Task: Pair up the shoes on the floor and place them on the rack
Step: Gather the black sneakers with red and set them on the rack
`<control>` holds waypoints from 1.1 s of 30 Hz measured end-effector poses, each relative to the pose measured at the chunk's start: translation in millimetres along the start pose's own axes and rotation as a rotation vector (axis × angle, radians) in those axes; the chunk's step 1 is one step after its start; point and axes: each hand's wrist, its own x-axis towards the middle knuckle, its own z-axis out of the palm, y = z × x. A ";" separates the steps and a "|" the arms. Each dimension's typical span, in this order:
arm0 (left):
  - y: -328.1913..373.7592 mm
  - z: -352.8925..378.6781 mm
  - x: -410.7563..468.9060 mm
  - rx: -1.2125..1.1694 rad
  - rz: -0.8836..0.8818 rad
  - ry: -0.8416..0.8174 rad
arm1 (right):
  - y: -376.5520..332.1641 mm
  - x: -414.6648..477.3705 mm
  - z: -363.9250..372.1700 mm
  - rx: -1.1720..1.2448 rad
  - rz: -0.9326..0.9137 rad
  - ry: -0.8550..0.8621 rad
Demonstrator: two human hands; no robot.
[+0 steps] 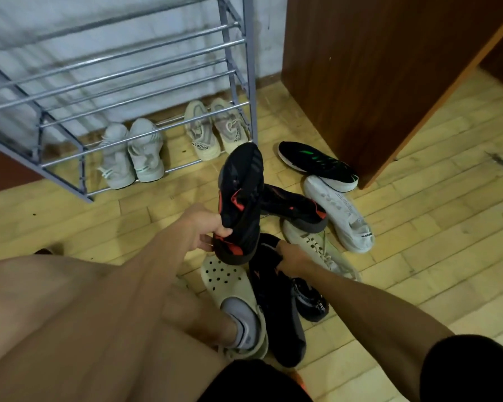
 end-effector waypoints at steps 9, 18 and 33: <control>-9.7 2.5 -2.7 0.024 -0.003 0.010 | 25.4 -12.4 -62.4 0.125 0.047 0.111; 0.9 3.7 8.4 0.013 0.028 0.006 | 39.1 26.2 -109.7 -0.011 0.182 0.295; 14.7 7.2 14.6 -0.009 0.023 0.007 | 33.8 38.1 -125.4 0.197 0.332 0.092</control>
